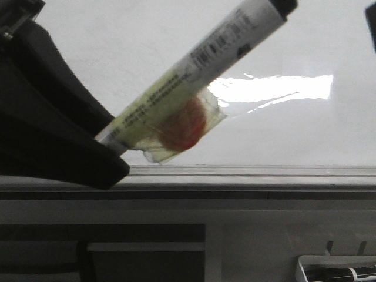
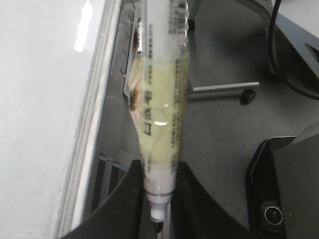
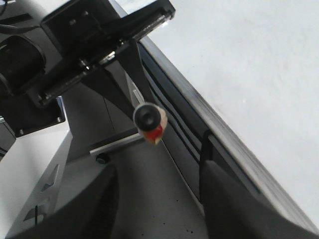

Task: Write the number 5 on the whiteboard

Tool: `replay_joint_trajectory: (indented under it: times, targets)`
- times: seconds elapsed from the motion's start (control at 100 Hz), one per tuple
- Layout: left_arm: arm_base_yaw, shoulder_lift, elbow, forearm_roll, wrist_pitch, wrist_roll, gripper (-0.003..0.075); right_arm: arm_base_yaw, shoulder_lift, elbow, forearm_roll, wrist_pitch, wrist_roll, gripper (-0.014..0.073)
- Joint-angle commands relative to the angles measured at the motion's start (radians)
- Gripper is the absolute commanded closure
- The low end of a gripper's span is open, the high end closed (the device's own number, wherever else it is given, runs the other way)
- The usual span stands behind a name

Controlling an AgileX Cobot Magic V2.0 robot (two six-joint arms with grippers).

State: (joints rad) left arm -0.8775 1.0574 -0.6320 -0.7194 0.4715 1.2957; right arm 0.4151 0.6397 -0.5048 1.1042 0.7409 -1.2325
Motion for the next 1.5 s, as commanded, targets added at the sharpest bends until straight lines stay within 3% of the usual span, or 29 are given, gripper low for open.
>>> replay_joint_trajectory:
  times: [0.0, 0.36, 0.48, 0.77, 0.89, 1.02, 1.13, 1.22, 1.27, 1.39, 1.44, 1.49]
  targets:
    - [-0.018, -0.019, -0.027, -0.018, -0.091, 0.003, 0.0741, 0.037, 0.065, -0.080, 0.067, -0.022, -0.036, 0.0256]
    - [-0.018, -0.019, -0.027, -0.020, -0.129, 0.003, 0.0741, 0.164, 0.269, -0.176, 0.087, -0.106, -0.044, 0.0256]
    - [-0.018, -0.019, -0.027, -0.020, -0.129, 0.003, 0.0741, 0.193, 0.332, -0.196, 0.143, -0.110, -0.110, 0.0256]
    - [-0.018, -0.019, -0.027, -0.020, -0.129, 0.003, 0.0741, 0.203, 0.455, -0.208, 0.212, -0.114, -0.143, 0.0263]
    - [-0.018, -0.019, -0.027, -0.035, -0.129, 0.003, 0.0741, 0.203, 0.488, -0.208, 0.212, -0.107, -0.143, 0.0389]
    - [-0.018, -0.019, -0.027, -0.084, -0.129, 0.003, 0.0741, 0.203, 0.493, -0.208, 0.215, -0.106, -0.143, 0.0662]
    - [-0.018, -0.019, -0.027, -0.132, -0.148, -0.015, 0.0734, 0.203, 0.493, -0.208, 0.214, -0.102, -0.143, 0.0645]
    - [-0.018, -0.029, -0.028, -0.171, -0.174, -0.062, 0.0648, 0.203, 0.493, -0.208, 0.214, -0.102, -0.143, 0.0645]
    - [-0.018, -0.044, -0.030, -0.192, -0.204, -0.097, 0.0554, 0.203, 0.487, -0.208, 0.206, -0.107, -0.143, 0.0645]
    - [-0.004, -0.099, -0.030, -0.211, -0.268, -0.192, 0.0241, 0.203, 0.460, -0.208, 0.153, -0.173, -0.143, 0.0645]
    - [0.009, -0.136, -0.030, -0.211, -0.275, -0.211, 0.0155, 0.203, 0.446, -0.208, 0.146, -0.218, -0.143, 0.0645]
    - [0.026, -0.173, -0.027, -0.213, -0.275, -0.233, 0.0118, 0.203, 0.426, -0.208, 0.140, -0.264, -0.143, 0.0645]
